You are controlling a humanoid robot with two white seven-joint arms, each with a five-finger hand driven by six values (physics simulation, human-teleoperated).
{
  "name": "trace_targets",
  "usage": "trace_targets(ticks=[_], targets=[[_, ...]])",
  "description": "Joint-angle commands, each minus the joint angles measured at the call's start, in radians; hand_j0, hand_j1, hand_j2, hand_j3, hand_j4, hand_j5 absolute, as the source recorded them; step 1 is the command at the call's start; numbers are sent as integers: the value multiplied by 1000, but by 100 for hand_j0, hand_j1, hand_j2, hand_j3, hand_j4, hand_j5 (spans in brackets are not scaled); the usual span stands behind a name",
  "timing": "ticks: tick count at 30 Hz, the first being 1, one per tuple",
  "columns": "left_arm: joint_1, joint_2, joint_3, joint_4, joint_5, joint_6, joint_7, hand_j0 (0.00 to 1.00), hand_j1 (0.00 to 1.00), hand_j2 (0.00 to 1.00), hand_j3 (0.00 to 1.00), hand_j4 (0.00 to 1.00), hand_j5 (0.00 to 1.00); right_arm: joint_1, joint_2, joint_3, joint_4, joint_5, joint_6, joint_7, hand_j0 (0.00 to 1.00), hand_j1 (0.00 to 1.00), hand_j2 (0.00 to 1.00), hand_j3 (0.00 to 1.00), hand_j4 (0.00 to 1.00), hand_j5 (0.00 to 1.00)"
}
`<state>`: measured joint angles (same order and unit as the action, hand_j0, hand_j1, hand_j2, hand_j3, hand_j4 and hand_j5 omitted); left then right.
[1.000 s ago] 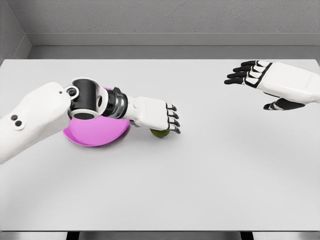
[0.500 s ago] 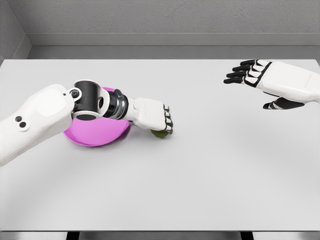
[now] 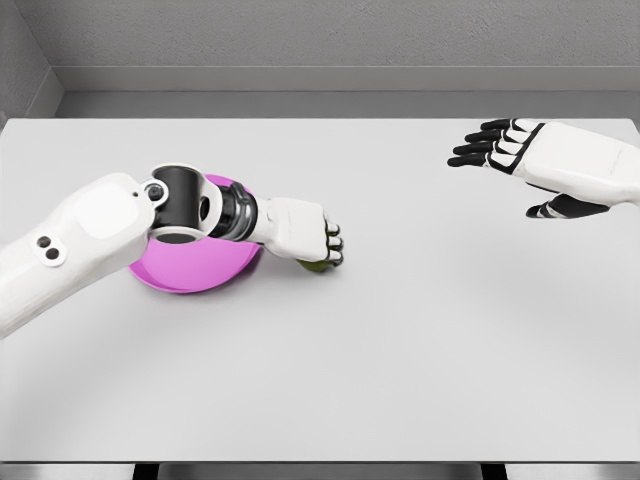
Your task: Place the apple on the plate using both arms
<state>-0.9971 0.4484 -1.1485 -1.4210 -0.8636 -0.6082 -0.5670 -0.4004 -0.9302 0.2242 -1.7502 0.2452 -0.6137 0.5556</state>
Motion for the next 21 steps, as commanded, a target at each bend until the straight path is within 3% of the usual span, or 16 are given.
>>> trace_targets(ticks=[1, 3, 7, 13, 17, 21], targets=[[0, -2, 3, 2, -11, -3, -2, 21, 21, 21, 21, 21, 21, 0, -1, 0, 0, -6, 3, 0, 100, 100, 100, 100, 100, 100], [-3, 3, 9, 2, 3, -3, 3, 21, 21, 21, 21, 21, 21, 0, -1, 0, 0, -6, 3, 0, 100, 100, 100, 100, 100, 100], [0, 19, 76, 4, 175, -3, 9, 22, 22, 22, 22, 22, 22, 2, -1, 0, 1, -6, 3, 0, 100, 100, 100, 100, 100, 100], [5, 45, 118, 4, 345, -3, 10, 23, 23, 23, 23, 23, 23, 3, -1, 0, 1, -6, 3, 0, 100, 100, 100, 100, 100, 100], [23, 147, 200, -4, 391, -3, 10, 23, 23, 23, 23, 23, 23, 3, -1, 0, 1, -6, 3, 0, 100, 100, 100, 100, 100, 100], [66, 223, 277, -2, 367, -3, 1, 23, 23, 23, 23, 23, 23, 2, -1, 0, 1, -6, 3, -2, 100, 100, 100, 100, 100, 100]])
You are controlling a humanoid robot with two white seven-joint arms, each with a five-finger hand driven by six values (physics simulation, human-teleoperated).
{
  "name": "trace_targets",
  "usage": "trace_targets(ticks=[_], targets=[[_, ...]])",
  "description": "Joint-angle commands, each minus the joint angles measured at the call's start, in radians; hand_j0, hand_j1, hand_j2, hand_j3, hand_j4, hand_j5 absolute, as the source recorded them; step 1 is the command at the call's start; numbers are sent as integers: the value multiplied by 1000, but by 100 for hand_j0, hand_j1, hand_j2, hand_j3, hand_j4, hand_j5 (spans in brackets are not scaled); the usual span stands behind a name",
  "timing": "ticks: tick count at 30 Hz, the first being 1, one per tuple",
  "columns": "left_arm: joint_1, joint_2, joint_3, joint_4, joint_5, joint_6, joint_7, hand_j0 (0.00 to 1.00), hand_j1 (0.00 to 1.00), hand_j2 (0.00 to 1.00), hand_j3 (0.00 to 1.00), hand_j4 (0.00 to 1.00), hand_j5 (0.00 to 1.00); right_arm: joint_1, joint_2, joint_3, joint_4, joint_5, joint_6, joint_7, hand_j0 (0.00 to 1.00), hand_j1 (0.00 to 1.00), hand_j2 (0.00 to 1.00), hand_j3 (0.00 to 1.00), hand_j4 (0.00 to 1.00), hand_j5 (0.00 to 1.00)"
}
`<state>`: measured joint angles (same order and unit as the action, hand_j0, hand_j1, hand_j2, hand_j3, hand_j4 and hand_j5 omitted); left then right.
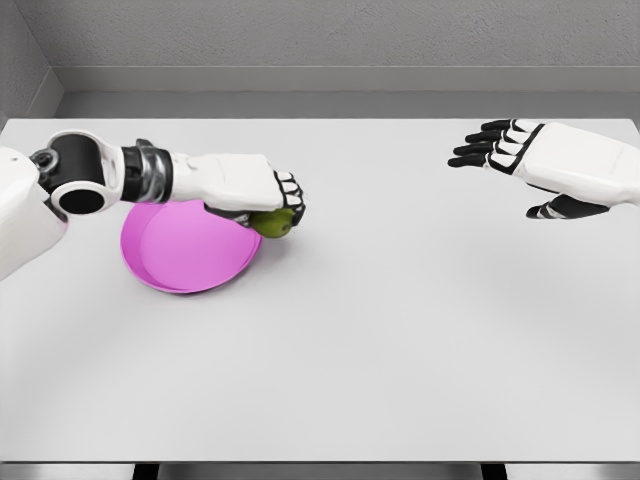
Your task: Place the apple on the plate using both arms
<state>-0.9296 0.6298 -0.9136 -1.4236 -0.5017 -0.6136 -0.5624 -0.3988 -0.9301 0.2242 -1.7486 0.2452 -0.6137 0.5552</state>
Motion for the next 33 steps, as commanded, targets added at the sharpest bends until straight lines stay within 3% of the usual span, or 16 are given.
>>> trace_targets(ticks=[1, 5, 9, 11, 13, 21, 22, 24, 25, 30, 33], targets=[[0, 51, 44, 3, -30, 3, -4, 23, 23, 23, 23, 23, 23, 0, 0, 0, 0, -6, 3, 0, 100, 100, 100, 100, 100, 100], [0, 56, 61, 66, -106, 3, -5, 23, 23, 23, 23, 23, 23, 0, 0, 0, 0, -6, 3, 0, 100, 100, 100, 100, 100, 100], [0, 56, 59, 68, -144, 3, -13, 24, 24, 24, 24, 24, 24, 0, 0, 0, -2, -6, 3, -1, 100, 100, 100, 100, 100, 100], [2, 56, 59, 63, -143, 3, -25, 34, 34, 34, 34, 34, 34, 0, -1, 0, -2, -6, 3, 0, 100, 100, 100, 100, 100, 100], [6, 56, 59, 58, -144, 3, -25, 100, 100, 100, 100, 100, 100, 0, 0, 0, -2, -6, 3, 0, 100, 100, 100, 100, 100, 100], [12, 97, 85, 52, -136, 3, -25, 100, 100, 100, 100, 100, 100, 0, -1, 0, 0, -6, 3, 0, 100, 100, 100, 100, 100, 100], [18, 122, 133, 55, -107, 3, -24, 100, 100, 100, 100, 100, 100, 2, -1, 0, -2, -6, 3, 0, 100, 100, 100, 100, 100, 100], [93, 178, 235, 65, 63, 3, -25, 100, 100, 100, 100, 100, 100, 2, -1, 0, -2, -6, 3, -1, 100, 100, 100, 100, 100, 100], [112, 191, 257, 66, 106, 3, -25, 100, 100, 100, 100, 100, 100, 2, -1, 0, -2, -6, 3, 0, 100, 100, 100, 100, 100, 100], [127, 209, 321, 163, 201, 3, -25, 100, 100, 100, 100, 100, 100, 0, -1, 0, 0, -6, 3, 0, 100, 100, 100, 100, 100, 100], [138, 217, 328, 262, 250, 3, -25, 100, 100, 100, 100, 100, 100, 0, -1, 0, 0, -6, 3, 0, 100, 100, 100, 100, 100, 100]])
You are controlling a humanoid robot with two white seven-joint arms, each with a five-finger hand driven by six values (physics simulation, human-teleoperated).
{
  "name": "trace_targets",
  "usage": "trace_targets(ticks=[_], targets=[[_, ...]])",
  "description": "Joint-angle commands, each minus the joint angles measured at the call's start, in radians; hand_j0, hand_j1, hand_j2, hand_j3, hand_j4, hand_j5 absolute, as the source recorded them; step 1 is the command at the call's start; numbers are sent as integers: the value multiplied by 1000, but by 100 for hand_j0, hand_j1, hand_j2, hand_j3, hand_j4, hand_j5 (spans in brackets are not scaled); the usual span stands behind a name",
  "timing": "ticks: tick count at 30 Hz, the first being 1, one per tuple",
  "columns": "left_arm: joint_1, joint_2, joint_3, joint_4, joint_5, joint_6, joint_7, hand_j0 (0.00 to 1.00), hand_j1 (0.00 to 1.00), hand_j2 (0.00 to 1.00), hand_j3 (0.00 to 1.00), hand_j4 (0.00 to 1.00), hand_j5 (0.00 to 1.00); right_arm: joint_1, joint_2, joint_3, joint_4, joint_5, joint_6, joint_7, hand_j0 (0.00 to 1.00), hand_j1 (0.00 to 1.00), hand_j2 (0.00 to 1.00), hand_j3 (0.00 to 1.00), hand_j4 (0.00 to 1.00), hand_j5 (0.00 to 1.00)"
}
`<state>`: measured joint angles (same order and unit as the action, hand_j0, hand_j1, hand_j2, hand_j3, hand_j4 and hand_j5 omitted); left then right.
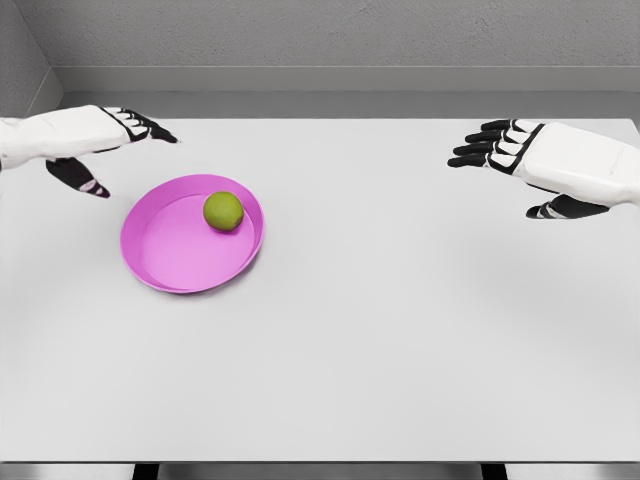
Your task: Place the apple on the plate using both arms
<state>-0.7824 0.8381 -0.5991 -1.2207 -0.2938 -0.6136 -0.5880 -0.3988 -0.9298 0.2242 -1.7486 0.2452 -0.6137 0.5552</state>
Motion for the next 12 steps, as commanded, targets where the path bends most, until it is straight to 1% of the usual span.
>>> trace_targets(ticks=[1, 2, 3, 6, 12], targets=[[0, 9, 41, 73, 44, 3, 0, 100, 100, 100, 100, 100, 100, 0, -1, 0, 0, -6, 3, -1, 100, 100, 100, 100, 100, 100], [21, 12, 84, 73, 47, 3, 0, 100, 100, 100, 100, 100, 100, 0, -1, 0, 0, -6, 3, 0, 100, 100, 100, 100, 100, 100], [26, 15, 97, 73, 45, 3, 0, 100, 100, 100, 100, 100, 100, 0, -1, 0, 0, -6, 3, 0, 100, 100, 100, 100, 100, 100], [45, 16, 99, 67, 42, 3, -3, 100, 100, 100, 100, 100, 100, 0, -1, 0, 0, -6, 3, -1, 100, 100, 100, 100, 100, 100], [49, 16, 99, 63, 39, 3, -4, 100, 100, 100, 100, 100, 100, 0, -1, 0, 0, -6, 3, 0, 100, 100, 100, 100, 100, 100]])
